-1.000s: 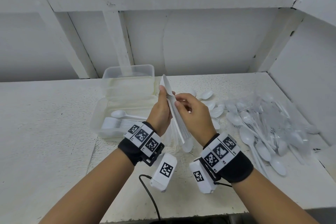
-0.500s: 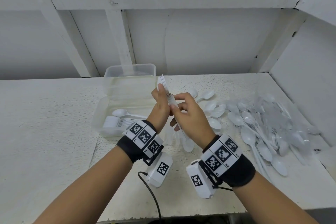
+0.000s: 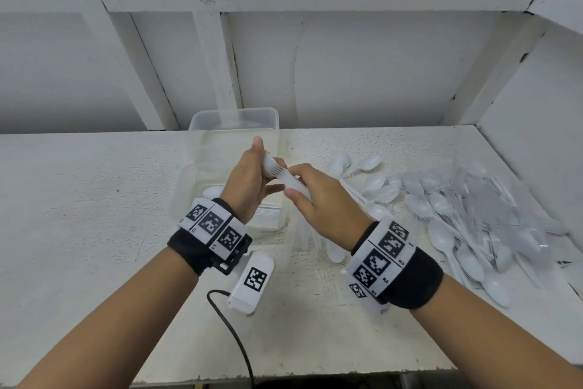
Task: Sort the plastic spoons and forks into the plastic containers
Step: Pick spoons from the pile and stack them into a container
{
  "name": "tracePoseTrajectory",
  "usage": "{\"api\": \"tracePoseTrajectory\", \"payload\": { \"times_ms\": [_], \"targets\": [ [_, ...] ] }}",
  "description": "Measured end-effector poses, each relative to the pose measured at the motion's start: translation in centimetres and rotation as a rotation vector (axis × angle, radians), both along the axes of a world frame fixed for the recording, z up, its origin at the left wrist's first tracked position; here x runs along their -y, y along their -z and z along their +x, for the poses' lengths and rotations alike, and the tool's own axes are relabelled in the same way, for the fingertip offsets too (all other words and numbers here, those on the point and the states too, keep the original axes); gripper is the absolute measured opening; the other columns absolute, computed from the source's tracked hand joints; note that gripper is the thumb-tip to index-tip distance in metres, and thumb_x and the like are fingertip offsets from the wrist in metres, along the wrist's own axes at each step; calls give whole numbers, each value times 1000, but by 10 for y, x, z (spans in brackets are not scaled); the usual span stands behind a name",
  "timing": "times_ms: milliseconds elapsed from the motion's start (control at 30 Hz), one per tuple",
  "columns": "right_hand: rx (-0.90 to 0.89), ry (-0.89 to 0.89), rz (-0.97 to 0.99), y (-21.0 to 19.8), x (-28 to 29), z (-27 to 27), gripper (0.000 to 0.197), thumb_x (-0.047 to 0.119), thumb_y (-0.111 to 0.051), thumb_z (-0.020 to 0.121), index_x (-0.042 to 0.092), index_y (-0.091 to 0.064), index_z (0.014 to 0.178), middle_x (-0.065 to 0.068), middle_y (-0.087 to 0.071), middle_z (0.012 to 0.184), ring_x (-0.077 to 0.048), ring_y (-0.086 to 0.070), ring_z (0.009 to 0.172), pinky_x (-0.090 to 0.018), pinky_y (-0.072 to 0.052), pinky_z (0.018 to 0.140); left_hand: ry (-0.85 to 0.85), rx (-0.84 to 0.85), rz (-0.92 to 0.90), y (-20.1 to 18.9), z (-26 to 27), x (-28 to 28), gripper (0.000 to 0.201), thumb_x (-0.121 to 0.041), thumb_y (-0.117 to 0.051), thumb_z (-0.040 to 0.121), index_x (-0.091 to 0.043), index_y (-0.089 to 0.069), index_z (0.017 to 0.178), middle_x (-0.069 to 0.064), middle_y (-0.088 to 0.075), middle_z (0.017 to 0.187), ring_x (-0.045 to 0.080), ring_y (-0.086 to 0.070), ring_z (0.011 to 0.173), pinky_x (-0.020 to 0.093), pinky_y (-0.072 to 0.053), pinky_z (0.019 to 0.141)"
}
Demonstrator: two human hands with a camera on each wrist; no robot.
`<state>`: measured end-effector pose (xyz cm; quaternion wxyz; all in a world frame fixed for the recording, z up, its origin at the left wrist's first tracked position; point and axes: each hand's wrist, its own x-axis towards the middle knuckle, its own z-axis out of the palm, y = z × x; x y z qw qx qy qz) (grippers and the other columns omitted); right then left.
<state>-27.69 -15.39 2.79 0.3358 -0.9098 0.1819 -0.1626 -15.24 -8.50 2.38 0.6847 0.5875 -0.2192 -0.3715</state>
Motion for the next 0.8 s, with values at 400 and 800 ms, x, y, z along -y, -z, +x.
{"api": "tracePoseTrajectory", "payload": {
  "times_ms": [400,800],
  "targets": [
    [-357,-52,-223,-6,32,81,28,19,-46,97,13,-54,123,-11,-62,113,-27,-57,100,-32,-45,81,266,941,881,-10,115,-55,33,-29,-33,101,-12,-57,115,5,-61,112,24,-53,112,30,-36,92],
    [-634,-118,-392,34,29,139,21,7,-46,93,5,-61,108,-12,-63,102,-23,-55,78,-30,-44,68,655,1242,1252,34,130,-22,38,-19,-39,98,-14,-51,133,7,-53,134,26,-49,123,31,-39,97]
  ]
}}
